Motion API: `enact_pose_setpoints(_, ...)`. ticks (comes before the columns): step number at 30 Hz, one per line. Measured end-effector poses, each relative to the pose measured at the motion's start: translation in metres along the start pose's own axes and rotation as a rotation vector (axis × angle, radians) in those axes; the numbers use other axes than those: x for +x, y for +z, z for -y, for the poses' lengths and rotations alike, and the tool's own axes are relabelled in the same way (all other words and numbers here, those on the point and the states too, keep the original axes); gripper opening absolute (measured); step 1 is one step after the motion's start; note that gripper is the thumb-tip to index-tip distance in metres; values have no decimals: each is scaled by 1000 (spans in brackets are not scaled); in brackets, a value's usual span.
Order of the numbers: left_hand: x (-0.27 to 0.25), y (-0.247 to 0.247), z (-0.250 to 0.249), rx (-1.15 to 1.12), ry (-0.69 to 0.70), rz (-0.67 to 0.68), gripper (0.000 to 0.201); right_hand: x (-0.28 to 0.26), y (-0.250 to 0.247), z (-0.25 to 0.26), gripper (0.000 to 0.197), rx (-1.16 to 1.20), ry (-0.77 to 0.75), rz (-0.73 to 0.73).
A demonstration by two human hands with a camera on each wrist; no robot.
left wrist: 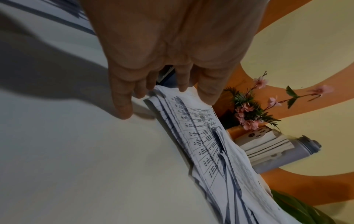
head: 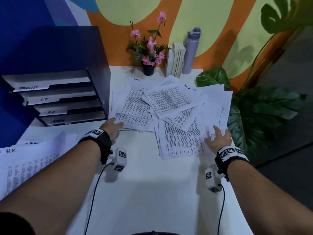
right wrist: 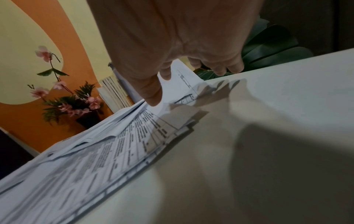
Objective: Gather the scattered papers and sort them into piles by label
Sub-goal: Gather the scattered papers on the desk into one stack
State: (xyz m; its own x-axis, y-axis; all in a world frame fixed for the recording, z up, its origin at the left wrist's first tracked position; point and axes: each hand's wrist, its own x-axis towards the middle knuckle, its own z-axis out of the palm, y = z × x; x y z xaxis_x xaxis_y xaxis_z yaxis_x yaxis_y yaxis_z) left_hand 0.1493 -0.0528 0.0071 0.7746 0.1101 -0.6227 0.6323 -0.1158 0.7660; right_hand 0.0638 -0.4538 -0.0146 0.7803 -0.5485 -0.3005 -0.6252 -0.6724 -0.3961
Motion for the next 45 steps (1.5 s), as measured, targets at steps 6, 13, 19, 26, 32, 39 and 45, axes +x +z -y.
enact_pose_setpoints(6,31,10,-4,-108,-24,7,56,13,7,23,73,-104,-68,137)
enact_pose_setpoints(13,54,17,-3,-114,54,-132,42,14,20,36,54,-239,-254,190)
enact_pose_setpoints(19,49,11,23,-7,97,-174,44,-5,18,33,49,-329,-293,178)
enact_pose_setpoints(26,-16,-4,63,271,161,-145,48,-53,11,31,48,-551,-239,205)
enact_pose_setpoints(32,-66,-23,101,355,94,-96,46,-103,4,28,44,-742,-129,338)
enact_pose_setpoints(39,-113,-50,137,340,-26,-11,39,-138,-7,26,32,-769,-170,576)
enact_pose_setpoints(45,-114,-65,132,441,127,-265,35,-142,-14,42,17,-867,-165,562)
